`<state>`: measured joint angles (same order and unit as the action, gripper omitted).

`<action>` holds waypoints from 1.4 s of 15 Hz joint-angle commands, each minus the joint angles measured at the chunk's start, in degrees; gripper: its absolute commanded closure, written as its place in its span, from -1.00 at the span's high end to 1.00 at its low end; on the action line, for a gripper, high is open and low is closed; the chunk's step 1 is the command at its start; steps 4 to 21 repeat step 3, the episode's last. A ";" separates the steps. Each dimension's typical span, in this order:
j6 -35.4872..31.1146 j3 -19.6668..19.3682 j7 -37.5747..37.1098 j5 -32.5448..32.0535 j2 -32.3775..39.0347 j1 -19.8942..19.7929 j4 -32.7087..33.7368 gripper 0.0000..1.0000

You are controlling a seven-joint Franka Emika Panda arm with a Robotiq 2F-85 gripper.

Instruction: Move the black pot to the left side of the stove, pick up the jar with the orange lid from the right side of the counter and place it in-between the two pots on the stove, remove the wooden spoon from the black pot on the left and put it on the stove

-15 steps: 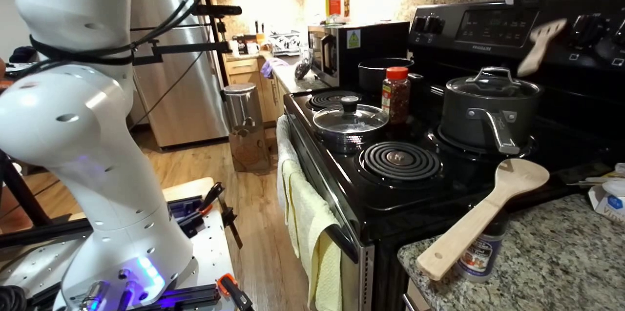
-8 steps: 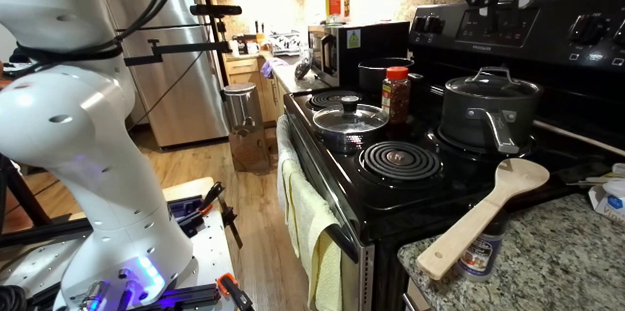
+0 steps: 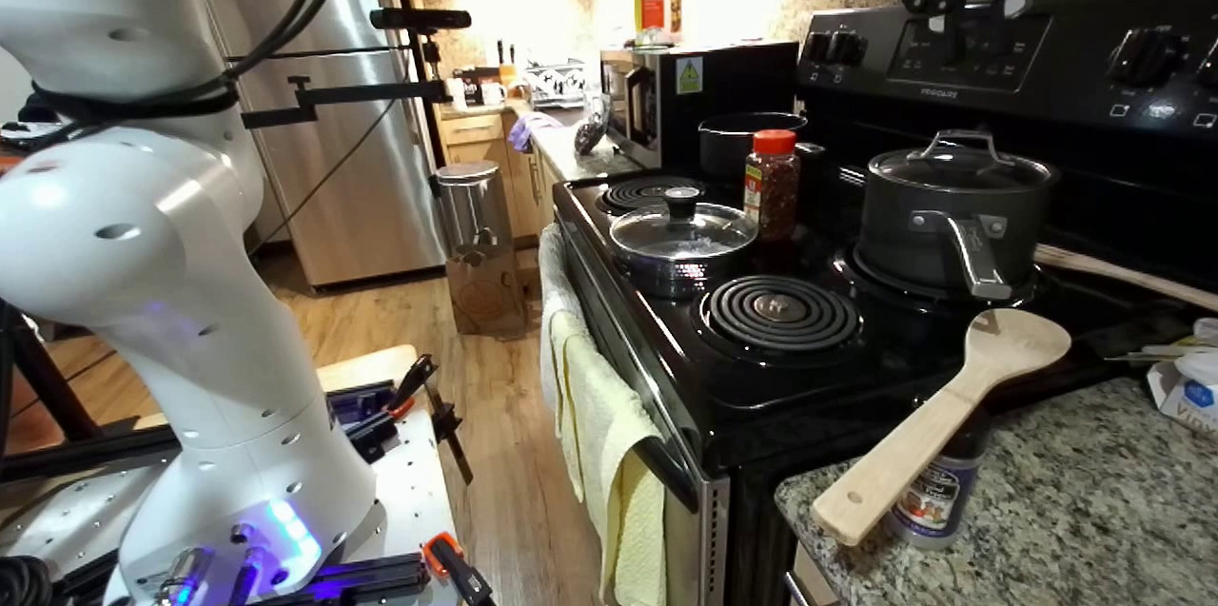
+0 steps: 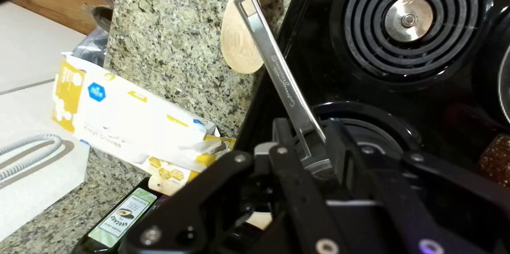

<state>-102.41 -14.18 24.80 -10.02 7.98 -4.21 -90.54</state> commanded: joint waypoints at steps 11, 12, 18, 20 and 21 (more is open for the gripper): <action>0.29 2.43 -0.16 -0.32 0.03 -2.26 0.30 -0.41; 0.29 2.43 -0.16 -0.32 0.03 -2.26 0.30 -0.41; 0.29 2.43 -0.16 -0.32 0.03 -2.26 0.30 -0.41; 0.29 2.43 -0.16 -0.32 0.03 -2.26 0.30 -0.41; 0.29 2.43 -0.16 -0.32 0.03 -2.26 0.30 -0.41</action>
